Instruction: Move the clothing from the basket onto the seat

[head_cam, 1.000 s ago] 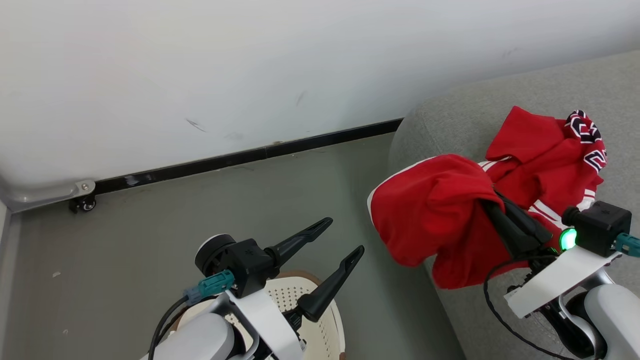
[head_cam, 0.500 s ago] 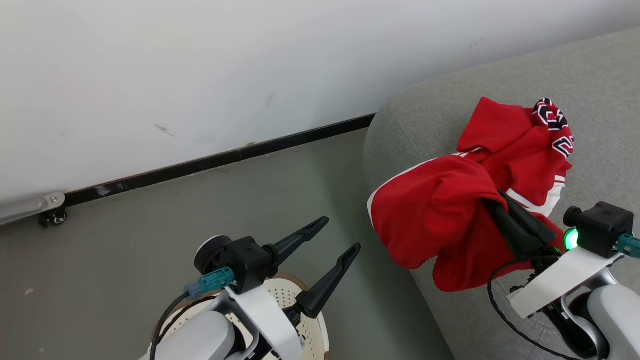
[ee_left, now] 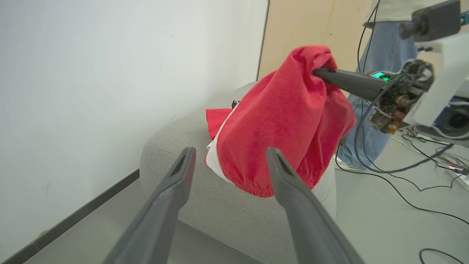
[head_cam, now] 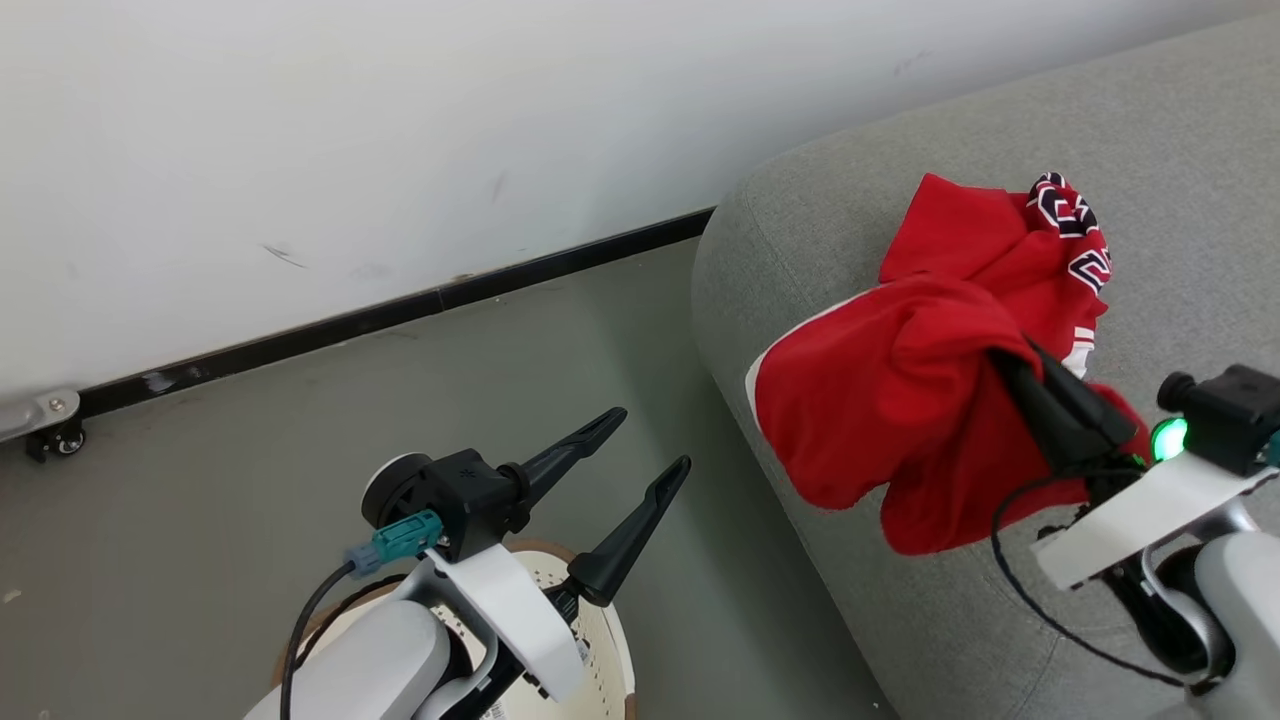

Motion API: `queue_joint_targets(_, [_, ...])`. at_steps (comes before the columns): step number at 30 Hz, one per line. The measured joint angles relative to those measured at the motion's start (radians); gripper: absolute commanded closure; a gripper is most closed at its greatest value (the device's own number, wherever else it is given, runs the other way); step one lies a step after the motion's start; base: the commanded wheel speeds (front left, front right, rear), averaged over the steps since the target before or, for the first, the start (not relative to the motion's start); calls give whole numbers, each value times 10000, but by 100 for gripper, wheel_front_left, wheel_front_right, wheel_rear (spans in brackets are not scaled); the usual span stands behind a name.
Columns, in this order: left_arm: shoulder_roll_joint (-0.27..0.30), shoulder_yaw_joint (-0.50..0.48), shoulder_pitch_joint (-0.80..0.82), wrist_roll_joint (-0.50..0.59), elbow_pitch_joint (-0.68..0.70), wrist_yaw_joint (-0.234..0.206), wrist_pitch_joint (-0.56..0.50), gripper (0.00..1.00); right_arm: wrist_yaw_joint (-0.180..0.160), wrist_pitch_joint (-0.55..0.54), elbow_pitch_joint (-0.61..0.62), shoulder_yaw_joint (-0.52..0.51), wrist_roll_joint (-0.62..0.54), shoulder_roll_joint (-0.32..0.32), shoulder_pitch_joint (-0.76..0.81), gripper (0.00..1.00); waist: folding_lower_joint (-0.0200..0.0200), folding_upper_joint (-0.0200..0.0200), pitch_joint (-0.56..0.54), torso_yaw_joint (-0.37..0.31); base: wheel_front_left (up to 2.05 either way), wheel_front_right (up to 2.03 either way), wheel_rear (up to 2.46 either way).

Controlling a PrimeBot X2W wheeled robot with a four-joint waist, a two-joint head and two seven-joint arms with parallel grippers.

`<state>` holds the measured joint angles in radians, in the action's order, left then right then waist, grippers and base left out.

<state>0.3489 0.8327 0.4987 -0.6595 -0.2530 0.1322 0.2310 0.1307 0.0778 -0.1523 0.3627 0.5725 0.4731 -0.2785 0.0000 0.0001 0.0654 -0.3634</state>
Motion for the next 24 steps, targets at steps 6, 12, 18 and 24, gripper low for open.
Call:
queue_joint_targets(6, [6, -75, 113, 6, -84, -4, 61, 0, 0, 0, -282, -420, 2, 192, -855, 100, 0, 0, 209, -135, 0, 0, 0])
queue_joint_targets(12, [94, -215, 335, 36, -113, -92, 69, 0, 0, -4, -633, -734, 46, 443, -1623, 100, 0, 0, 475, -215, 0, 0, 0])
queue_joint_targets(18, [255, -407, 445, 54, -121, -186, 71, 0, 0, -36, -1041, -1003, 186, 654, -2284, 100, 0, 0, 776, -237, 0, 0, 0])
queue_joint_targets(24, [311, -504, 615, 146, -107, -268, 73, 0, 0, -46, -1553, -1206, 384, 757, -2695, 100, 0, 0, 1110, -219, 0, 0, 0])
